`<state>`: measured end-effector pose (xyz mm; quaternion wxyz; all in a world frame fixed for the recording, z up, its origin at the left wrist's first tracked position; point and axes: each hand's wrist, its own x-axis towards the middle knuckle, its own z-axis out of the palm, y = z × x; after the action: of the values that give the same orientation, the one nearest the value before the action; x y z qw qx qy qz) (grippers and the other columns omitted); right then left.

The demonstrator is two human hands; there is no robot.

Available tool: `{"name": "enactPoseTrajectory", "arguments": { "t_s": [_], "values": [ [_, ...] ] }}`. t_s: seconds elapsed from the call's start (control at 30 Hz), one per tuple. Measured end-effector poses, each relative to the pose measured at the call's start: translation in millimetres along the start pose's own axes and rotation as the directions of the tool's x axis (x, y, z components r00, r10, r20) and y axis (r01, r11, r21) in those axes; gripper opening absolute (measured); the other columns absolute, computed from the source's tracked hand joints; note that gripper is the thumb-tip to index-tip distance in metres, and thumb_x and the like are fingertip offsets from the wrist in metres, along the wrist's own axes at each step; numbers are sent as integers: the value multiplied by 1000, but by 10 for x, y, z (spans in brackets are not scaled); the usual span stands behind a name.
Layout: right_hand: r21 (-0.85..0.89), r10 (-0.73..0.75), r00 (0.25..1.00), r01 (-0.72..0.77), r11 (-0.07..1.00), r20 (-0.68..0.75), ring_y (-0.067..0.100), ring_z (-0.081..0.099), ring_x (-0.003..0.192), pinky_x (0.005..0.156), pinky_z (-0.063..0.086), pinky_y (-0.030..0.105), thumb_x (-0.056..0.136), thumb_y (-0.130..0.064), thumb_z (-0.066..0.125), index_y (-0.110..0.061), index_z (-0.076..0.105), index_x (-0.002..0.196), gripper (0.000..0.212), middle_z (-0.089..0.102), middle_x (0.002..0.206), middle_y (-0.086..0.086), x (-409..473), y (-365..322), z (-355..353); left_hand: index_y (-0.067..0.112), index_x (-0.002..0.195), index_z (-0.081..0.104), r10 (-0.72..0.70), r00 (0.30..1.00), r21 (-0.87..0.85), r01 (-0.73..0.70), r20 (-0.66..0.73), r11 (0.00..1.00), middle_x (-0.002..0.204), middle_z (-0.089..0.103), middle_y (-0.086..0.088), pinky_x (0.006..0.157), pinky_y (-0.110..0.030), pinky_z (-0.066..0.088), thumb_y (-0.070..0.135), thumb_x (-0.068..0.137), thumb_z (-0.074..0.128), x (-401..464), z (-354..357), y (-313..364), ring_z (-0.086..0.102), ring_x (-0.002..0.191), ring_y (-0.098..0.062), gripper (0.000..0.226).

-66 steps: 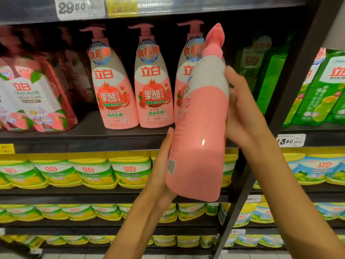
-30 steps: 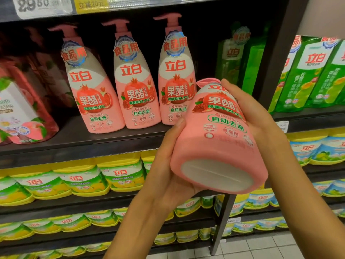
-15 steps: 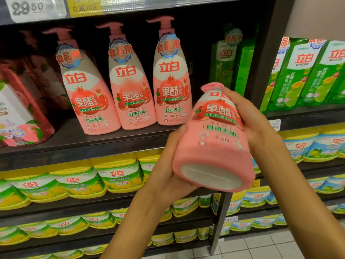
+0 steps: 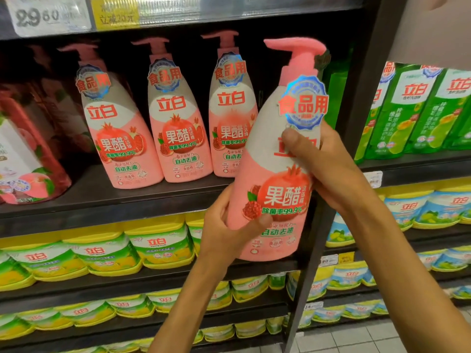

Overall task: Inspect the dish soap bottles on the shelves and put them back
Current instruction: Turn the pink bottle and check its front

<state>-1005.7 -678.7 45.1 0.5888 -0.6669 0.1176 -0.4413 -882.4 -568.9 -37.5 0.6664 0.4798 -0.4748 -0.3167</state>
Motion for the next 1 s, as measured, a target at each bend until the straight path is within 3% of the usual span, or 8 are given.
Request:
{"name": "enactPoseTrajectory", "arguments": {
  "t_s": [0.1, 0.23, 0.4, 0.53, 0.63, 0.8, 0.9, 1.0],
  "values": [
    [12, -77, 997, 77, 997, 26, 11, 73, 86, 69, 56, 21, 63, -39, 81, -20, 60, 104, 50, 76, 93, -11, -59, 31, 12, 28, 125, 54, 56, 998, 39, -58, 40, 998, 114, 69, -2, 77, -25, 56, 58, 54, 83, 39, -76, -35, 67, 104, -20, 83],
    [-127, -266, 960, 275, 953, 84, -8, 67, 87, 73, 51, 8, 65, -27, 75, -22, 56, 101, 41, 70, 92, -29, -133, 41, 87, 42, 127, 52, 93, 992, 49, -98, 89, 994, 121, 64, 4, 80, -21, 55, 49, 59, 84, 104, -171, -113, 63, 111, -17, 76],
    [-120, -379, 901, 409, 905, 210, -9, 64, 98, 80, 49, 7, 68, -29, 82, -28, 50, 113, 55, 66, 105, -30, -147, 52, 101, 41, 127, 50, 80, 996, 145, -86, 41, 986, 127, 60, 4, 82, -21, 53, 56, 52, 85, 185, -277, -165, 59, 116, -15, 85],
    [-76, -332, 934, 344, 936, 134, -8, 67, 90, 74, 51, 8, 65, -24, 77, -25, 54, 105, 46, 69, 95, -29, -87, 82, 103, 38, 124, 55, 90, 991, 96, -100, 98, 990, 120, 66, 2, 81, -22, 54, 45, 52, 88, 214, -293, -88, 63, 111, -17, 79],
    [15, -237, 970, 236, 972, 54, -1, 70, 88, 69, 54, 13, 64, -45, 82, -25, 56, 105, 53, 73, 94, -23, -39, 74, 92, 30, 118, 61, 68, 996, 13, -69, 62, 998, 108, 71, -1, 77, -23, 55, 53, 53, 86, 172, -239, -76, 69, 100, -17, 74],
    [85, -57, 984, 43, 995, 166, 6, 70, 98, 73, 56, 19, 66, -52, 81, -28, 47, 122, 70, 72, 109, -16, 28, 96, 93, 29, 113, 66, -37, 999, -96, 40, 32, 995, 109, 72, -6, 85, -33, 55, 66, 50, 81, 81, -218, -146, 67, 105, -26, 74],
    [235, -11, 985, -31, 972, 173, 16, 72, 96, 73, 58, 26, 66, -35, 85, -19, 49, 126, 72, 74, 108, -3, 50, 138, 149, 34, 110, 67, -75, 996, -68, 79, 57, 995, 113, 71, -4, 91, -37, 54, 73, 52, 75, 74, -212, -163, 66, 109, -25, 70],
    [173, -24, 991, 1, 985, 130, 22, 72, 98, 74, 58, 29, 75, -21, 73, -23, 52, 125, 54, 73, 111, 1, 20, 111, 223, 29, 113, 64, -108, 994, -25, 109, 29, 994, 113, 71, -4, 92, -38, 54, 82, 51, 67, 76, -221, -168, 65, 110, -24, 81]
  ]
}}
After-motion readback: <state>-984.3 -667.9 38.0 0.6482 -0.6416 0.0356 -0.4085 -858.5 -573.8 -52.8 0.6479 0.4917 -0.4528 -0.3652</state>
